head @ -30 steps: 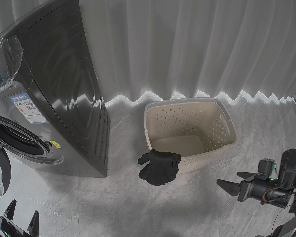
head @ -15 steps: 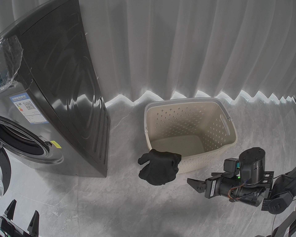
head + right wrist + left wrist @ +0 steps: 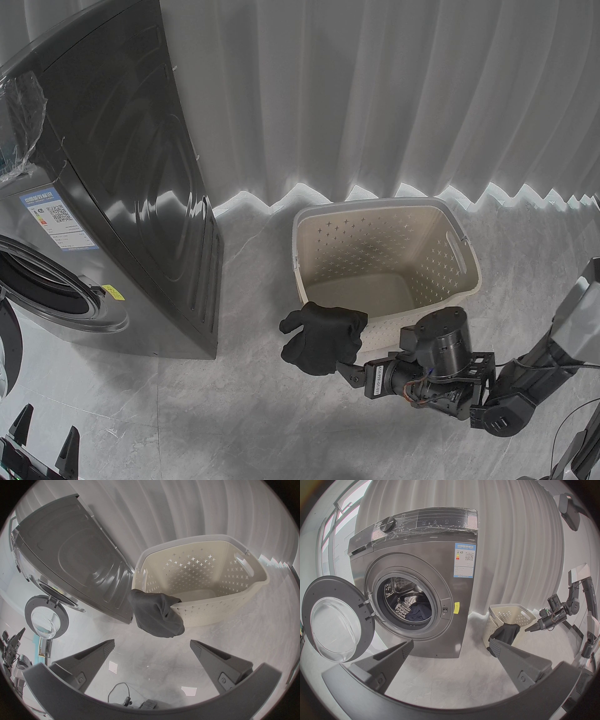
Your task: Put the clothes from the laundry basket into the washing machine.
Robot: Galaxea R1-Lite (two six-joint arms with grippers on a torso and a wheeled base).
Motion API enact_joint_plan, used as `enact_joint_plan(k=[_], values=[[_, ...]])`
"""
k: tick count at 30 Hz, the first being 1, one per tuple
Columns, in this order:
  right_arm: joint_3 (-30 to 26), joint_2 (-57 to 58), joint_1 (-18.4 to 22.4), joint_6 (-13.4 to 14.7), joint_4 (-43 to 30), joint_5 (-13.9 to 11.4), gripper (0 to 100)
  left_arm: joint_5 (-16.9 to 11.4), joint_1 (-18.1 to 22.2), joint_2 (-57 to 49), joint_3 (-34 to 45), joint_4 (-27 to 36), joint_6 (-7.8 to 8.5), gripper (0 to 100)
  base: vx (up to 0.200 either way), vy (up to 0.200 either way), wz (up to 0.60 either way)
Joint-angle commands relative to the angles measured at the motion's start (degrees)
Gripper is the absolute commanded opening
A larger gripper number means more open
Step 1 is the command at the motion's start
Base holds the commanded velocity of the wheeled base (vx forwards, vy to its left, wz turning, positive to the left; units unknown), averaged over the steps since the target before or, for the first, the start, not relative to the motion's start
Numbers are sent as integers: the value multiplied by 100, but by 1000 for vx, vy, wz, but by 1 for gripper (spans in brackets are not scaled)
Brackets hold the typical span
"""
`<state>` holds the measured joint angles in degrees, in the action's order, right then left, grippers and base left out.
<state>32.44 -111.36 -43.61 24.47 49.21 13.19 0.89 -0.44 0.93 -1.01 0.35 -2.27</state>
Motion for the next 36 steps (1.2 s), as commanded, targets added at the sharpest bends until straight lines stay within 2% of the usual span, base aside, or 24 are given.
enact_joint_plan(k=[1, 4, 14, 19, 23, 33, 34, 36], values=[[491, -589, 10, 67, 1, 8, 100, -1, 0, -93, 101, 0, -11, 100, 0, 0, 0], [755, -764, 1, 190, -52, 17, 100, -1, 0, -93, 101, 0, -11, 100, 0, 0, 0], [1405, -1529, 98, 252, 9, 26, 100, 8, 0, -93, 101, 0, -11, 100, 0, 0, 0], [1836, -1845, 151, 243, 1, 237, 100, 8, 0, -93, 101, 0, -19, 100, 0, 0, 0], [2135, -2065, 221, 252, 18, 254, 100, 8, 0, -93, 101, 0, -28, 100, 0, 0, 0], [2258, -2206, 212, 243, 299, 263, 100, 8, 0, -93, 101, 0, -28, 100, 0, 0, 0], [2249, -2206, 186, 243, 308, 263, 0, 8, 0, -93, 101, 0, -28, 100, 0, 0, 0], [2249, -2197, 168, 243, 308, 263, 0, 8, 0, -93, 101, 0, -28, 100, 0, 0, 0]])
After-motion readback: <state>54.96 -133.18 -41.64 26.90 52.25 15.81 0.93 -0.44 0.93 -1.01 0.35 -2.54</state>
